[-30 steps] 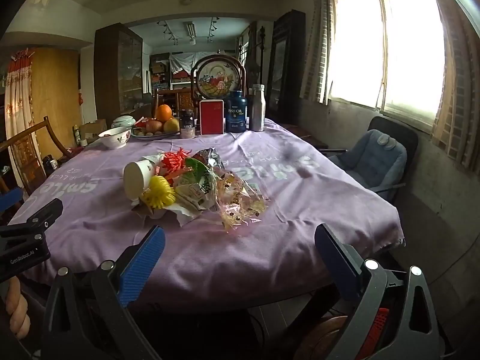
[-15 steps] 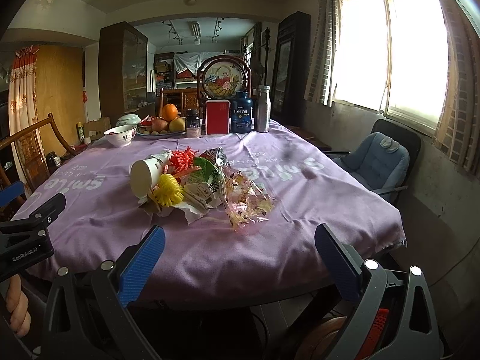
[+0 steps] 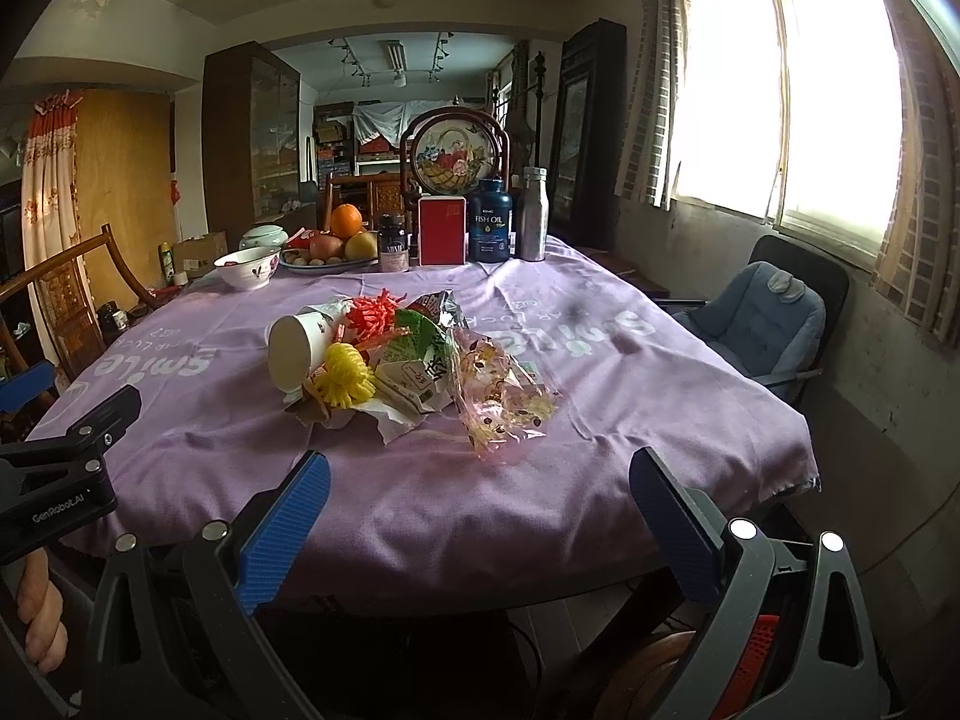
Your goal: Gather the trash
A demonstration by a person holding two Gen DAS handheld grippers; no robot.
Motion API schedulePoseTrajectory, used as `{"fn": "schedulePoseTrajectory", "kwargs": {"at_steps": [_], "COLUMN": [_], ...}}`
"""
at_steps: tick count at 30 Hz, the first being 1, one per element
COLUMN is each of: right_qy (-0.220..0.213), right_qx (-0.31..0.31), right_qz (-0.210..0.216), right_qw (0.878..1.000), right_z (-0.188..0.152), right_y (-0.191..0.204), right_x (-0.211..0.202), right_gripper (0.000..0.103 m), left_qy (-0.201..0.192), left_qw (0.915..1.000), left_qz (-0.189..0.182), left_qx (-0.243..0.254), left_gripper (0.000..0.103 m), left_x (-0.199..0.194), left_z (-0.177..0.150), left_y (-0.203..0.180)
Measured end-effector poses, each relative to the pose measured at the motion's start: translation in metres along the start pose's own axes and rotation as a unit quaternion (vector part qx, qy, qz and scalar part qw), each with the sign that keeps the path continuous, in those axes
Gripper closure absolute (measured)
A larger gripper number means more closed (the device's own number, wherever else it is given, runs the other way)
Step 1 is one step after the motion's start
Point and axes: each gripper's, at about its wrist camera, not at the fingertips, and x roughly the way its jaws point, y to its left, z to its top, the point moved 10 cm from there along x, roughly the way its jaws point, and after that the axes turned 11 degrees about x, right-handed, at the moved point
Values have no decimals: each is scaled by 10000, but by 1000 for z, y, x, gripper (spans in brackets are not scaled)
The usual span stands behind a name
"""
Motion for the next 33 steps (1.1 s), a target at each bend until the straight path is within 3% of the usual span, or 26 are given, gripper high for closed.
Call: {"fn": "schedulePoseTrajectory", "kwargs": {"at_steps": [33], "right_qy": [48], "right_qx": [-7], "right_qz": [0], "right_qw": [10000], "right_z": [-4], "right_y": [4], "right_x": [1], "right_gripper": [5], "left_qy": [49], "left_qw": [10000], "left_qz": [-26], "left_qx": [3], "left_gripper": [6], "left_x": [1], "left_z": [-6], "left_y": [0]}}
